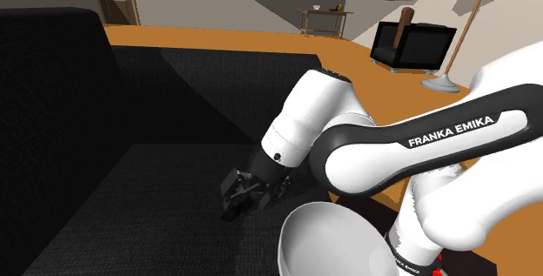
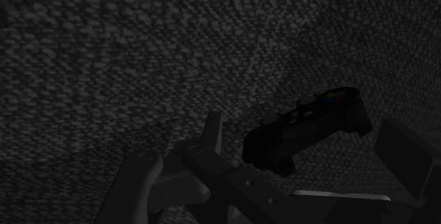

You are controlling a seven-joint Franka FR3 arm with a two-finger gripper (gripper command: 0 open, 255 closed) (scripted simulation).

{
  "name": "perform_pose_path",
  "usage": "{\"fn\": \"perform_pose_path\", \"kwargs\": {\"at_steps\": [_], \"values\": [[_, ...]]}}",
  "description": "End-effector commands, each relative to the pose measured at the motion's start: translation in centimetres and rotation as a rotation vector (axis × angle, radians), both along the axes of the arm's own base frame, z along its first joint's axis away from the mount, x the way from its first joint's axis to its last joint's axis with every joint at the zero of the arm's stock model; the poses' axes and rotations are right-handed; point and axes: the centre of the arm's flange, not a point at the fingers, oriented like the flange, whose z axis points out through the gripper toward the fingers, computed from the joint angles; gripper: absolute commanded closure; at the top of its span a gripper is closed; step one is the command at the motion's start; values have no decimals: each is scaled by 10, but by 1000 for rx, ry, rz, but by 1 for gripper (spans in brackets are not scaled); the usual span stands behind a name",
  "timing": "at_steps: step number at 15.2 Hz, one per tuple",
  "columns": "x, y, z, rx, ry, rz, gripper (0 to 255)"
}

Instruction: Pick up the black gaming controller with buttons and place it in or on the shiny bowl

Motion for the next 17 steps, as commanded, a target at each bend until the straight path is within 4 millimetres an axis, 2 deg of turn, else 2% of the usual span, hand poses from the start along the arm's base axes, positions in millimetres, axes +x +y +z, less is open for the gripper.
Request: {"fn": "perform_pose_path", "kwargs": {"at_steps": [1,8,9,17], "values": [[1,3,-5,1,-2,-1,0],[1,3,-5,0,-2,-1,0],[1,3,-5,0,-2,-1,255],[2,-2,-5,1,-1,0,255]]}}
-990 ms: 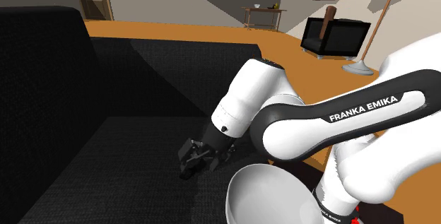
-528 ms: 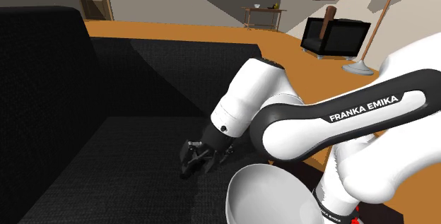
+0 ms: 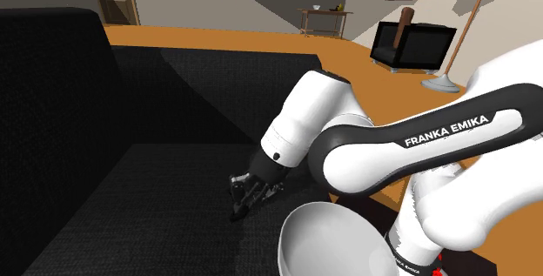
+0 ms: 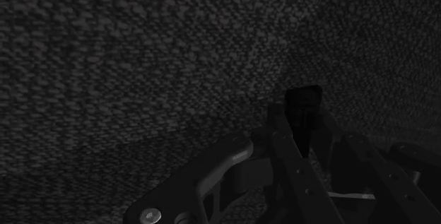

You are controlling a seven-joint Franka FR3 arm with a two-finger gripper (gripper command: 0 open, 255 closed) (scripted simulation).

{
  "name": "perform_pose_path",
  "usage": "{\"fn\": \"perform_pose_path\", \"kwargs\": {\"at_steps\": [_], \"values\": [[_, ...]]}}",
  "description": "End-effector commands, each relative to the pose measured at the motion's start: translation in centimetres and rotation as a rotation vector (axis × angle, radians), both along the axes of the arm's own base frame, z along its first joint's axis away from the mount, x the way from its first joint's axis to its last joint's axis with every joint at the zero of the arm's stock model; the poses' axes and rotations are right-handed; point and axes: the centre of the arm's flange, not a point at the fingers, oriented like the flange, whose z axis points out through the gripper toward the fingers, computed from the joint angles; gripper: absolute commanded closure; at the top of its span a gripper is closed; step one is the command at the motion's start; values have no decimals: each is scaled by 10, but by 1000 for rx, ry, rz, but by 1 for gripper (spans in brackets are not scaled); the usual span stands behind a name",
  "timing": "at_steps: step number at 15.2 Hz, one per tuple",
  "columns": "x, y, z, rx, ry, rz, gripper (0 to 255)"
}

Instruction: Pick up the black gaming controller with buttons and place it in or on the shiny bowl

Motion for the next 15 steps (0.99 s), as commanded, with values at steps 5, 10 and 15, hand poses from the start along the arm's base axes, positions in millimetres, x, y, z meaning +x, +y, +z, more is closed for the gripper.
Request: {"fn": "perform_pose_path", "kwargs": {"at_steps": [5,10,15], "values": [[-2,4,17,-5,8,-1,255],[-2,4,44,-5,8,-1,255],[-2,4,70,-5,8,-1,255]]}}
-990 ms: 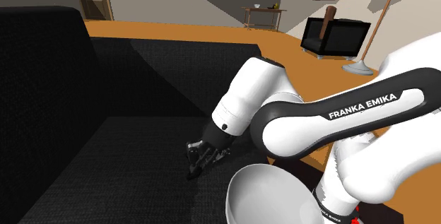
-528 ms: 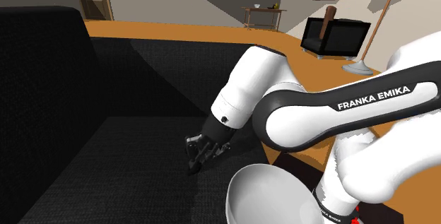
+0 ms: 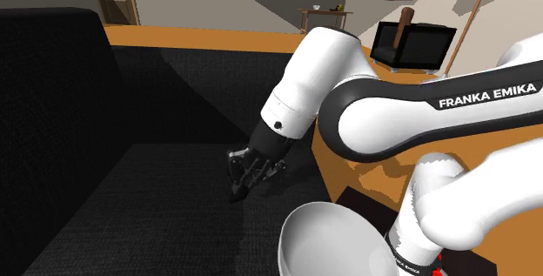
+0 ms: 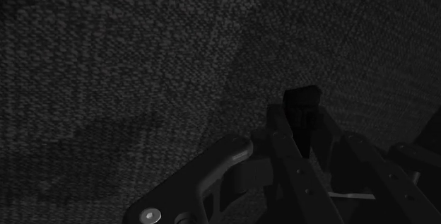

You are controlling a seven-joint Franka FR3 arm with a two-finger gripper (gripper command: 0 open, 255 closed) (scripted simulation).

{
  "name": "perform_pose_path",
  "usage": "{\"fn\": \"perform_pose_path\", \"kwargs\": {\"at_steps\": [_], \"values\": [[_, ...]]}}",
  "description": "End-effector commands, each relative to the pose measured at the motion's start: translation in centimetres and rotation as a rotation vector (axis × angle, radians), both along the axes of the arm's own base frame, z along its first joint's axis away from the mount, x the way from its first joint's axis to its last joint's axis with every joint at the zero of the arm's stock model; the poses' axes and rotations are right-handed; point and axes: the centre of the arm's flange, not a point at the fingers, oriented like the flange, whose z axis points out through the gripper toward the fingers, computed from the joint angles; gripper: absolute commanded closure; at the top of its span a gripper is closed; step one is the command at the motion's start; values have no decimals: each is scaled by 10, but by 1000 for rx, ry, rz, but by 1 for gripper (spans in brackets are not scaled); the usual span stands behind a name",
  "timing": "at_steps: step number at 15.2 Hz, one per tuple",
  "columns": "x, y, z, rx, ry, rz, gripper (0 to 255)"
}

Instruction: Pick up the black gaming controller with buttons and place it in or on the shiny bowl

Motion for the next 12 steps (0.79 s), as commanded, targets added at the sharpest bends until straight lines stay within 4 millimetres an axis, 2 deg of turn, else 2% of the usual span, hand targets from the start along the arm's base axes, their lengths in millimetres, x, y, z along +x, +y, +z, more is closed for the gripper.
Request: {"fn": "perform_pose_path", "kwargs": {"at_steps": [1,12], "values": [[0,-1,10,0,0,0,255],[0,-1,68,0,0,0,255]]}}
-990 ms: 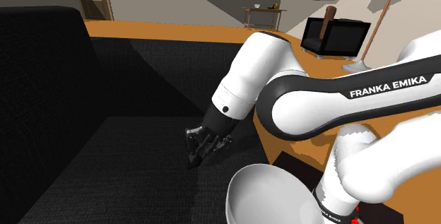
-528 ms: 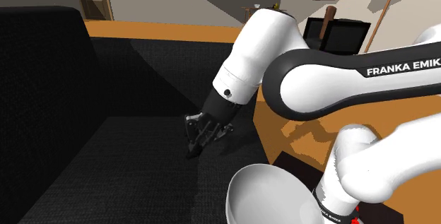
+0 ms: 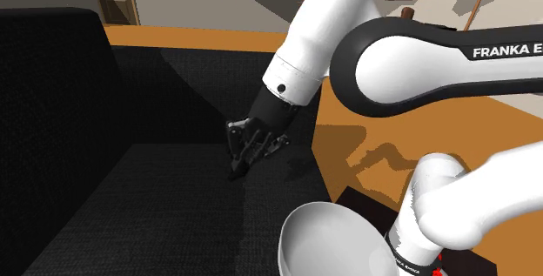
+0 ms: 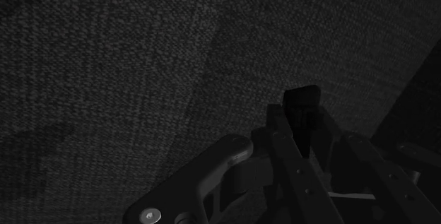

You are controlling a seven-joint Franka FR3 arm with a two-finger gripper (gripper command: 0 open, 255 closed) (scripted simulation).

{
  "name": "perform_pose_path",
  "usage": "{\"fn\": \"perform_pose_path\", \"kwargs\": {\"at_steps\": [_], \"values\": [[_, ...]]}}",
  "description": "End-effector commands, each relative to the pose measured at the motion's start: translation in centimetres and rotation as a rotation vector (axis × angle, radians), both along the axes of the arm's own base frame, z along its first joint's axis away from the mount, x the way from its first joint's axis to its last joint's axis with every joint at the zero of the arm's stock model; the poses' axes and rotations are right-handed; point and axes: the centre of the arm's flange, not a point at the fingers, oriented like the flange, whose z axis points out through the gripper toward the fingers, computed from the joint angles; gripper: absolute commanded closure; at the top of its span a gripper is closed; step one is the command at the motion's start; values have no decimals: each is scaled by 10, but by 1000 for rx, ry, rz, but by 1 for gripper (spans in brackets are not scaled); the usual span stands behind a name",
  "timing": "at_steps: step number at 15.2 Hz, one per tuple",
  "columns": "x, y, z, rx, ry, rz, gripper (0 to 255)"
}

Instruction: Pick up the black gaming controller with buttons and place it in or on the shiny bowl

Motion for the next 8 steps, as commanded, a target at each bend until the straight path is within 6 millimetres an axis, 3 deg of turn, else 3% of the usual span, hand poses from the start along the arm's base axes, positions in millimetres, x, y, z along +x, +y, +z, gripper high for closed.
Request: {"fn": "perform_pose_path", "kwargs": {"at_steps": [1,5,8], "values": [[-1,1,11,0,0,0,255],[-1,1,31,0,0,0,255],[-40,-4,34,0,0,0,255]]}}
